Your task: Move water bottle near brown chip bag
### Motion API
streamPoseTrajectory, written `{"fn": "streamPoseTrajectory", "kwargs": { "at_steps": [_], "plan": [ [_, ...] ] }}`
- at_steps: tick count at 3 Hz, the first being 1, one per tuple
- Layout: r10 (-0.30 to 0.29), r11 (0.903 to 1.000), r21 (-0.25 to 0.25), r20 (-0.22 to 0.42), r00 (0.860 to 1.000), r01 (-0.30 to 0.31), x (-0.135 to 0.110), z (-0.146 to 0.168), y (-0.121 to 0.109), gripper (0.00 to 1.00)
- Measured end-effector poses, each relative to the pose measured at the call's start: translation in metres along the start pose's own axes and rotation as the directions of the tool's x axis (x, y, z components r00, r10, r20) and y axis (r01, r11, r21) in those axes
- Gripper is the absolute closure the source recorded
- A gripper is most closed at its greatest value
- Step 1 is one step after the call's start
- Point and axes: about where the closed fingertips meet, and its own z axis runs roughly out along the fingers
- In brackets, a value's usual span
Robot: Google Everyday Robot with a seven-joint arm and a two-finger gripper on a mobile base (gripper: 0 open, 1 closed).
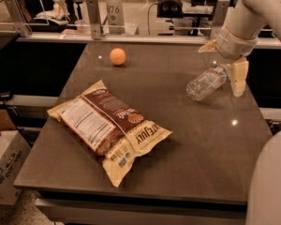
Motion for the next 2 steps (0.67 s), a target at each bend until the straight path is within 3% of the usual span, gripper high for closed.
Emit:
{"fn": "streamPoseTrajectory", "kwargs": {
  "at_steps": [1,2],
  "plan": [
    [-0.025,0.9989,-0.039,-0.024,0.999,0.024,-0.0005,0.0106,0.0026,0.17],
    [-0.045,0.9967,-0.069,-0.039,0.998,0.043,-0.0028,0.0155,0.0069,0.41]
  ]
}}
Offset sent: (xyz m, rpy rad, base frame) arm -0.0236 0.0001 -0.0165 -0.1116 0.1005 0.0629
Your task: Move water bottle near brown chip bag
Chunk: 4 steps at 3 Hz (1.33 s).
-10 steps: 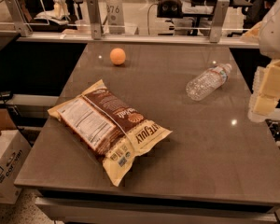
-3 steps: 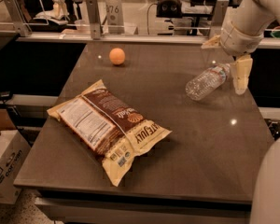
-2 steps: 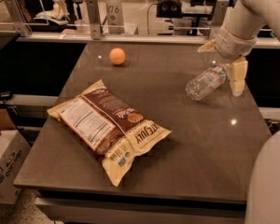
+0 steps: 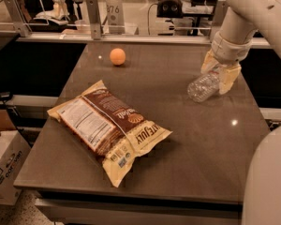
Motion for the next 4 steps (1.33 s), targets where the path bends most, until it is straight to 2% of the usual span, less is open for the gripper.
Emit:
{"fn": "streamPoseTrajectory", "kwargs": {
  "at_steps": [1,2,3,4],
  "plan": [
    [-0.018,0.9998,-0.003,-0.007,1.0,0.018,-0.005,-0.005,0.001,0.64],
    [-0.05,0.9986,0.018,0.007,0.999,0.05,-0.02,-0.018,0.003,0.87],
    [-0.1,0.9939,0.049,0.041,0.994,0.098,-0.05,-0.034,0.008,1.0],
    [-0.141,0.9886,0.064,0.073,0.987,0.136,-0.085,-0.037,0.017,1.0]
  ]
}}
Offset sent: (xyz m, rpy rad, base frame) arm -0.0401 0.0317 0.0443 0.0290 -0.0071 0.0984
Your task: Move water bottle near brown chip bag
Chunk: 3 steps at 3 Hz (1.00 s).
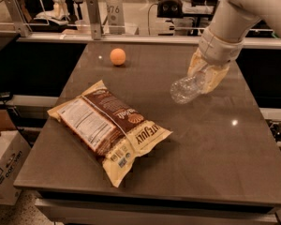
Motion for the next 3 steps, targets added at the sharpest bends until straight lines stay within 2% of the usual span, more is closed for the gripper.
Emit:
{"fn": "streamPoseTrajectory", "kwargs": {
  "at_steps": [1,2,3],
  "plan": [
    [-0.021,0.9998,-0.005,0.039,0.999,0.021,-0.032,0.013,0.005,1.0],
    [-0.021,0.9997,-0.009,0.058,0.998,0.022,-0.053,0.028,0.006,0.82],
    [-0.014,0.9999,-0.008,0.058,0.998,0.014,-0.063,0.038,0.003,0.59]
  ]
}}
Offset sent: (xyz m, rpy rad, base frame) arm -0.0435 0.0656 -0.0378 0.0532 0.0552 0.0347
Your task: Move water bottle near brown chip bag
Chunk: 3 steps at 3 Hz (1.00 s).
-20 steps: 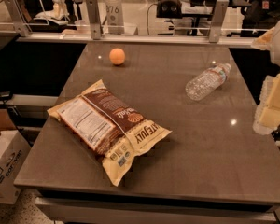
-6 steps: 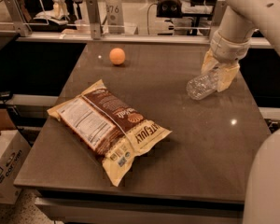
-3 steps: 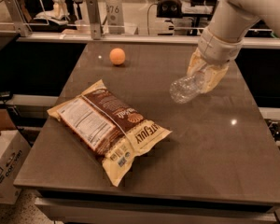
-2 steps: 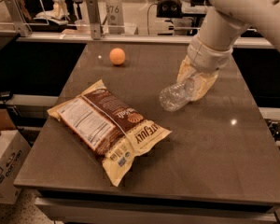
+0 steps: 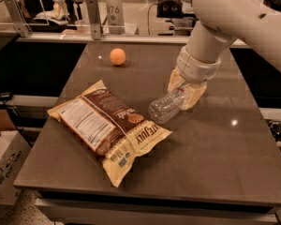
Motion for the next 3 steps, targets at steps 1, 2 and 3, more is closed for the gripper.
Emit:
{"fn": "streamPoseTrajectory", "kwargs": {
  "at_steps": [1,2,3],
  "plan": [
    [0.009,1.0,0.001,-0.005,1.0,-0.009,-0.0018,0.0047,-0.0019,0.36],
    [0.009,1.0,0.001,-0.005,1.0,-0.009,-0.0019,0.0045,-0.0019,0.13],
    [0.033,0.9994,0.009,0.004,0.999,-0.033,-0.0032,0.0042,-0.0009,0.0]
  ]
}}
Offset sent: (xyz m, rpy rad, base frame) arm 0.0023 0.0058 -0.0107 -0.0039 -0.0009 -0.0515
